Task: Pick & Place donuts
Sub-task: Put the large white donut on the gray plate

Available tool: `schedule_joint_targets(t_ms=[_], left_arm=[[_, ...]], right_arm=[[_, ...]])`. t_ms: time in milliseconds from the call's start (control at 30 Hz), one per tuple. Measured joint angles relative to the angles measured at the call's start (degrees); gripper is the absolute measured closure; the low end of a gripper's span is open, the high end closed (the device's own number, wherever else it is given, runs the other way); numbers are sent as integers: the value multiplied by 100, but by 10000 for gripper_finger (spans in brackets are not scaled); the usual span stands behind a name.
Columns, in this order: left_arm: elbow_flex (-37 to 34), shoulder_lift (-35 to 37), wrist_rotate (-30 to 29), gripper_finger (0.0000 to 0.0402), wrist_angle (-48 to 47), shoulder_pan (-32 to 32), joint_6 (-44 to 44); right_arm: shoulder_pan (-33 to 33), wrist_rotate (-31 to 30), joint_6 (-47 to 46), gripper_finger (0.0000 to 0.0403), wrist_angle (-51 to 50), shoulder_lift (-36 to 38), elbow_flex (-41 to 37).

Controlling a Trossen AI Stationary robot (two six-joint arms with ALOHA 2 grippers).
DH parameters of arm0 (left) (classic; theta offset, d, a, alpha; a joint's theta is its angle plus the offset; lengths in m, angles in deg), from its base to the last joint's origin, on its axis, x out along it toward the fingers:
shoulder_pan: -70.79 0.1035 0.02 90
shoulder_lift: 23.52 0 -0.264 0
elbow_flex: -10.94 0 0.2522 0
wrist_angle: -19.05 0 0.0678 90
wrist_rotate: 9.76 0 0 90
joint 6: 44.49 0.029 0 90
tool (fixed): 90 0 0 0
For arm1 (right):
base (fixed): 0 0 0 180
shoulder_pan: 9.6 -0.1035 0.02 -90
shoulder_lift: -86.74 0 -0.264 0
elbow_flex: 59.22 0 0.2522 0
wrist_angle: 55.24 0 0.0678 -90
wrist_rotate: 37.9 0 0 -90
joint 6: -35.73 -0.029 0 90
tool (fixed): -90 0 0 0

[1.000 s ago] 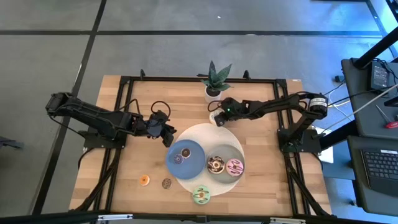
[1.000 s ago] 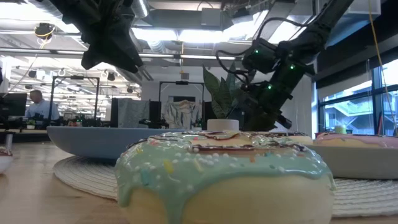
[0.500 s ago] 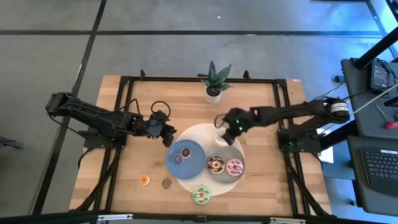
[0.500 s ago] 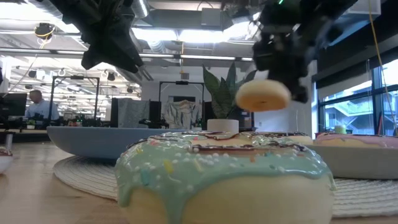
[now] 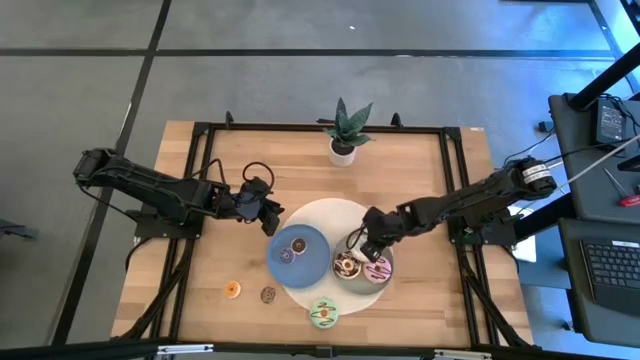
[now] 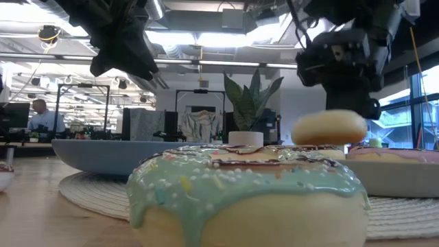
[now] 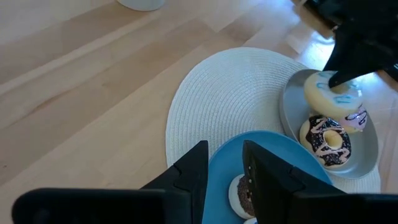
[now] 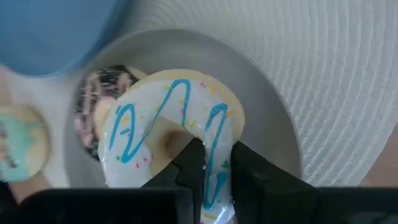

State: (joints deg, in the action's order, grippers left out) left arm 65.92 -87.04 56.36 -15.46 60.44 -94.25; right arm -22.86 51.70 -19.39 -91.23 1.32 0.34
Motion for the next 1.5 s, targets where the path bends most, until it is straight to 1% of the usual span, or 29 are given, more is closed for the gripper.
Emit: schedule_joint_targets(t_ms=[200,467,567,800,967,1100,1267,1400,1500], left_arm=[[0,0,0,302,-1,0,-44],[0,0,94,306,-1,-4,-46],[0,0,93,306,-2,-4,-46],[0,0,96,302,-2,-4,-46],[0,0,105,306,-2,-4,-9],[0,0,110,306,-2,-4,89],[0,0,131,302,-8,-4,107],[0,0,374,304,-49,-4,313],[0,0,533,306,-52,-7,361]], right_arm=[[-45,0,-183,341,16,-266,-2],[-45,-44,-170,338,21,-307,-2],[-45,-46,-163,321,18,-307,-2],[-36,-64,-214,253,-4,-304,-4],[-36,-70,-210,223,-4,-294,-4],[-36,-70,-210,214,-4,-294,-4],[-36,-140,-210,213,-7,-287,-6],[-23,-155,-210,212,-58,-177,-9],[-25,-288,-190,212,-170,-23,-9]])
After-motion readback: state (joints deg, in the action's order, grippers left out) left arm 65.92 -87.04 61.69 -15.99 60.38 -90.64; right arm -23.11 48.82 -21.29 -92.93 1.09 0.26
